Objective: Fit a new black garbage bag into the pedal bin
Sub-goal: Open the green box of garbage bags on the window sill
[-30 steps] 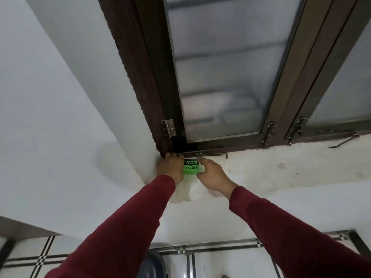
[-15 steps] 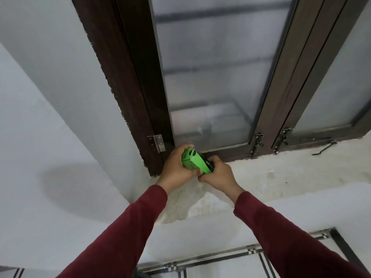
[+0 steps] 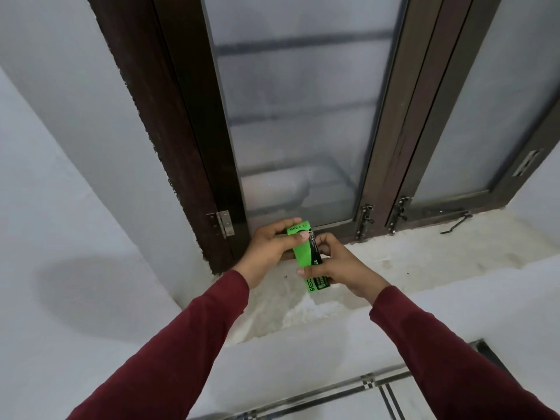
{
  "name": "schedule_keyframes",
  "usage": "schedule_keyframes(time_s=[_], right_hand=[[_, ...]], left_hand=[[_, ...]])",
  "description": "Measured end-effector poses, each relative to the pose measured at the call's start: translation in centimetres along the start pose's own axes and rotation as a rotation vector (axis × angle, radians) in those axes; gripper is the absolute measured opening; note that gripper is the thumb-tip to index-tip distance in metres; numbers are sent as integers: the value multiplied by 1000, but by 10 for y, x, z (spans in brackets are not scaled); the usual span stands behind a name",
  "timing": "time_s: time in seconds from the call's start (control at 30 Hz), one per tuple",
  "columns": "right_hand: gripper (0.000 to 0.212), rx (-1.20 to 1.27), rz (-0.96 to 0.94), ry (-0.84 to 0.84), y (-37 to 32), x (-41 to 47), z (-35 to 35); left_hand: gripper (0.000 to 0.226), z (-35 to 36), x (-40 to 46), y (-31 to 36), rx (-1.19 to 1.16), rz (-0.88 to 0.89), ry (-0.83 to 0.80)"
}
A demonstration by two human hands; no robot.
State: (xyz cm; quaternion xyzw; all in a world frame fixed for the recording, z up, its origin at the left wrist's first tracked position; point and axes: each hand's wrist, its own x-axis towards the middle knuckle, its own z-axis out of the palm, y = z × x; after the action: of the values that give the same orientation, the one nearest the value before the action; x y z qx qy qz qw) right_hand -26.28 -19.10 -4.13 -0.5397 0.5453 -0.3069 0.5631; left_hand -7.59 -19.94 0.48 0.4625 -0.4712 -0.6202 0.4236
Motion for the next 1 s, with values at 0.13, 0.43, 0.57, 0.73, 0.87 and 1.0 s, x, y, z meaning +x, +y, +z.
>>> schedule_keyframes(time_s=[0.13,0.43,0.57,0.73,0.87,1.0], right_hand=[[87,-111,-103,17,-6,-5,-4],[92,-316,-267,134,-27,-17,1],[98,-337,-341,216,-30,-20,3],[109,-363,-368,194,-28,-20,2],[123,-494,-358,133,-28,-22,2],[107,-480,-284,91,-30,-19,-4]], left_hand=[[18,1,-2,8,8,12,56],[28,4,-3,23,213,156,-38],[26,5,-3,26,191,194,-49],[18,1,-5,28,343,314,-85],[19,-4,-6,35,678,517,-126],[43,-1,-8,58,918,454,-325]])
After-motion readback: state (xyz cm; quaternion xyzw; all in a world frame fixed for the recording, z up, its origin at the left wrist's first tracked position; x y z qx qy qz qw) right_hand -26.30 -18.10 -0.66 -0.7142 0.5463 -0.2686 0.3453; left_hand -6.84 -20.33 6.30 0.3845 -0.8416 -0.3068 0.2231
